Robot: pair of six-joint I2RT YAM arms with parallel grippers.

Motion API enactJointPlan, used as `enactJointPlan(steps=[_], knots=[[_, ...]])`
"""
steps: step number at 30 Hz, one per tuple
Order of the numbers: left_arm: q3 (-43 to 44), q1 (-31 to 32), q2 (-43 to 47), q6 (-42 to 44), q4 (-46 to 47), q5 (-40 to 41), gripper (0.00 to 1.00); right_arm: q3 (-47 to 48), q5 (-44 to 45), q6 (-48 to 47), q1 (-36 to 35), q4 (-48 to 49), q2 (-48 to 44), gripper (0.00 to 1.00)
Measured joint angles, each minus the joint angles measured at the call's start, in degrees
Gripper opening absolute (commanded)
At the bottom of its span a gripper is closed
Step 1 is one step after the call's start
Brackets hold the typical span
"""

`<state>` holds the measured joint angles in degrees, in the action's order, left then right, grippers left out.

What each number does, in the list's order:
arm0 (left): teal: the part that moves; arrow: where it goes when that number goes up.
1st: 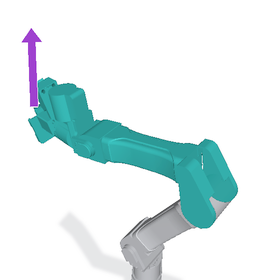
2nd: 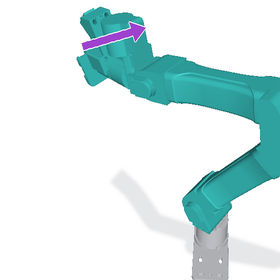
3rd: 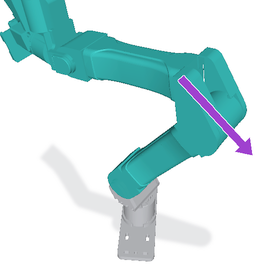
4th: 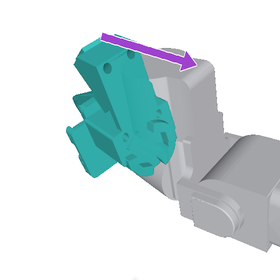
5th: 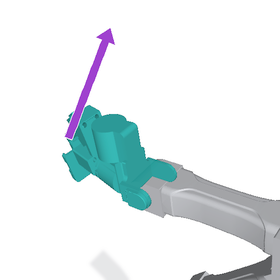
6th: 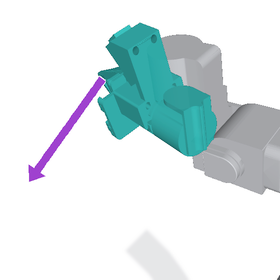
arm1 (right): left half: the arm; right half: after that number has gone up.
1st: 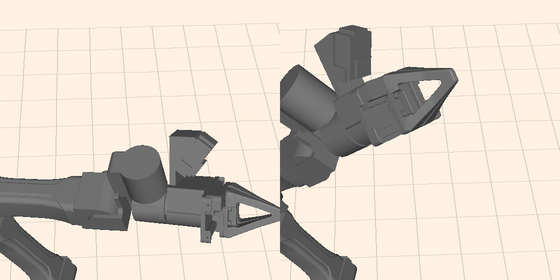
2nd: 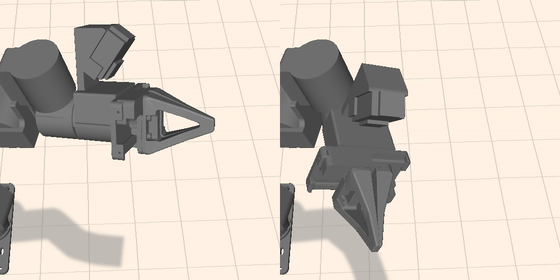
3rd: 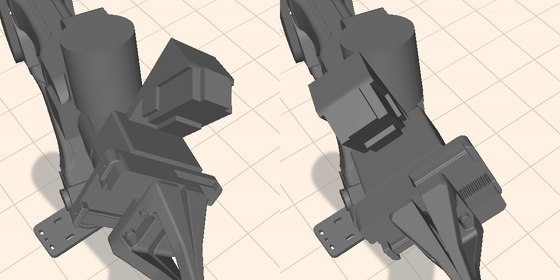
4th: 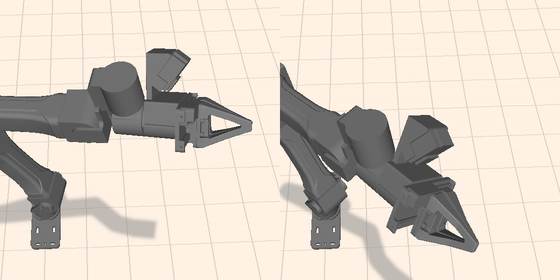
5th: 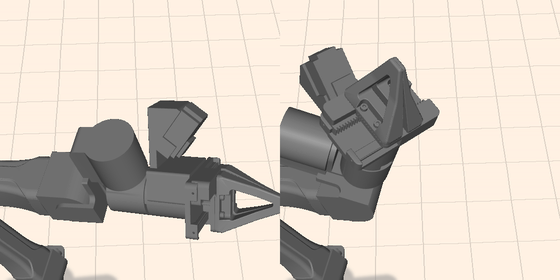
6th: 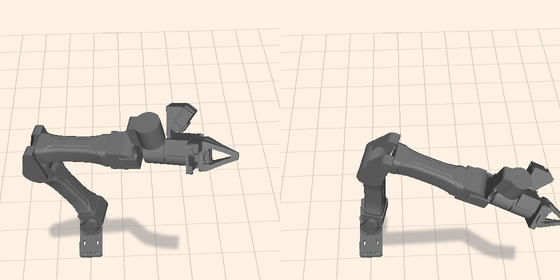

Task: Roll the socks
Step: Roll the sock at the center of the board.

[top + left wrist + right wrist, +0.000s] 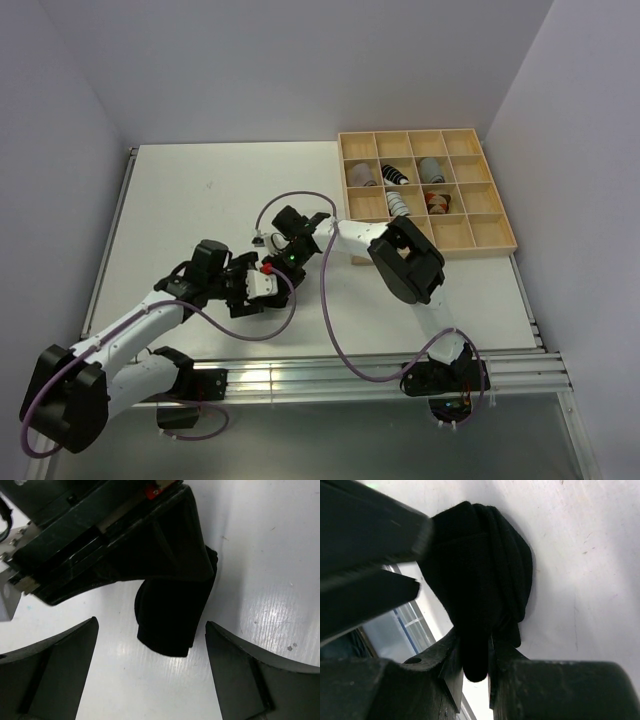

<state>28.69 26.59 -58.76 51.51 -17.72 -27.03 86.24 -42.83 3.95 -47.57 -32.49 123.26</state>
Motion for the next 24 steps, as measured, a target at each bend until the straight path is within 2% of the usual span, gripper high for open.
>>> enactJointPlan(steps=[5,12,18,21,24], knots=[[-0.4,1.3,-3.4,0.1,2.8,0.2,0.89,0.0,-1.3,0.0,0.3,-0.2,0.4,0.01],[-0.4,1.4,-8.5,0.8,4.0,0.1,0.69,0.0,-2.6,0.0,0.8,-0.2,0.9,0.01],[0.0,1.5,-11.9,1.8,3.0,-0.1,0.67,0.0,-3.0,0.0,1.0,-0.3,1.0,0.01],[0.9,1.5,-12.3,1.8,2.4,-0.3,0.61,0.0,-3.0,0.0,1.0,-0.3,1.0,0.01],[2.9,1.5,-14.2,2.0,0.6,-0.8,0.53,0.0,-3.0,0.2,1.0,-0.2,1.0,0.07]])
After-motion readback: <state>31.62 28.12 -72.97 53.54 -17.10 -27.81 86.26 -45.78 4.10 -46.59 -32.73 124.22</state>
